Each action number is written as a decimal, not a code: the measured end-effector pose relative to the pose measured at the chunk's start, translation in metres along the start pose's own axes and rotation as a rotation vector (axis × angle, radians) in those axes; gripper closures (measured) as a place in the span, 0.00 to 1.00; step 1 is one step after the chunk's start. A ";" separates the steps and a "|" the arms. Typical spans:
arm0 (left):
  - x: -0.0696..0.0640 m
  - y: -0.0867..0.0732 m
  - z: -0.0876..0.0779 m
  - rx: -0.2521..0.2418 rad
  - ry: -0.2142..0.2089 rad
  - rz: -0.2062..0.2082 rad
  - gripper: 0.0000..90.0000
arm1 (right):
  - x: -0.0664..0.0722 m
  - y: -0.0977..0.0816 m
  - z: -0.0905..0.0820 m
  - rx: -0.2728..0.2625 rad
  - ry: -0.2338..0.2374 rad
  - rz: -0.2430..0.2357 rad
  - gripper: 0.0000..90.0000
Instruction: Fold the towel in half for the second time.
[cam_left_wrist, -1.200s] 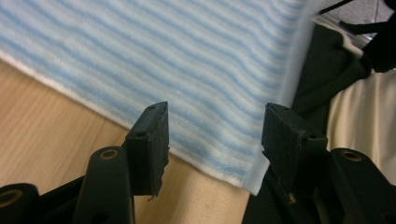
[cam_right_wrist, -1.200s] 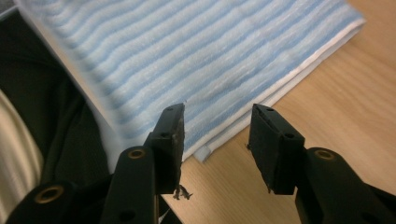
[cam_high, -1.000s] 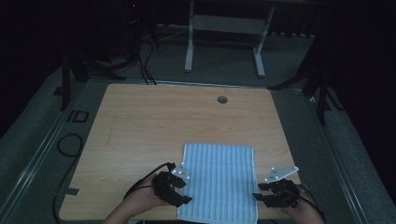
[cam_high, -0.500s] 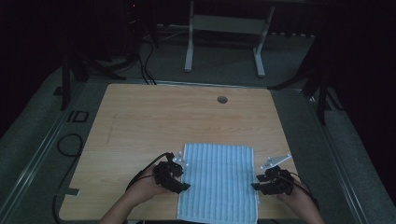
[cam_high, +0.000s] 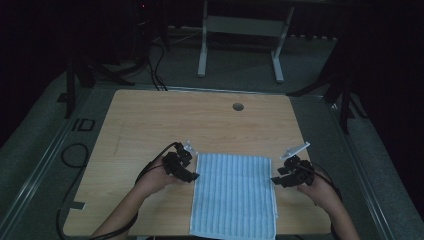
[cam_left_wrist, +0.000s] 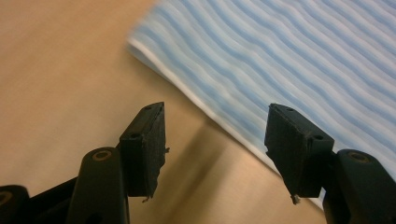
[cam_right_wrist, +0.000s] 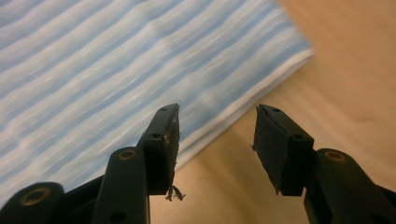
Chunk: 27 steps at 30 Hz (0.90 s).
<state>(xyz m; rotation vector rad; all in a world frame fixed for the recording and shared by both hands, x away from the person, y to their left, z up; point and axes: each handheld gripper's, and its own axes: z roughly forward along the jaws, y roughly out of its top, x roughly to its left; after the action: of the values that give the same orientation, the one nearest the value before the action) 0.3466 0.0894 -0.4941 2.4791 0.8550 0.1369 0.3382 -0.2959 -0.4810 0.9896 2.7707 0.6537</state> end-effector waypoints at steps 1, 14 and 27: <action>0.005 0.004 0.000 -0.004 0.007 -0.005 0.43 | -0.004 0.004 0.000 0.002 -0.007 0.001 0.55; 0.045 0.037 0.025 -0.031 0.001 -0.070 0.40 | -0.050 0.047 0.029 0.071 0.009 0.029 0.44; 0.051 0.056 0.059 0.030 -0.042 0.010 0.36 | -0.055 0.069 0.058 0.180 -0.002 -0.022 0.96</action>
<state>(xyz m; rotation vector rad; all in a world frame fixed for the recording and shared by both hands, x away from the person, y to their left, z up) 0.4330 0.0568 -0.5212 2.5059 0.8327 0.0762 0.4354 -0.2623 -0.5044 0.9884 2.8742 0.4057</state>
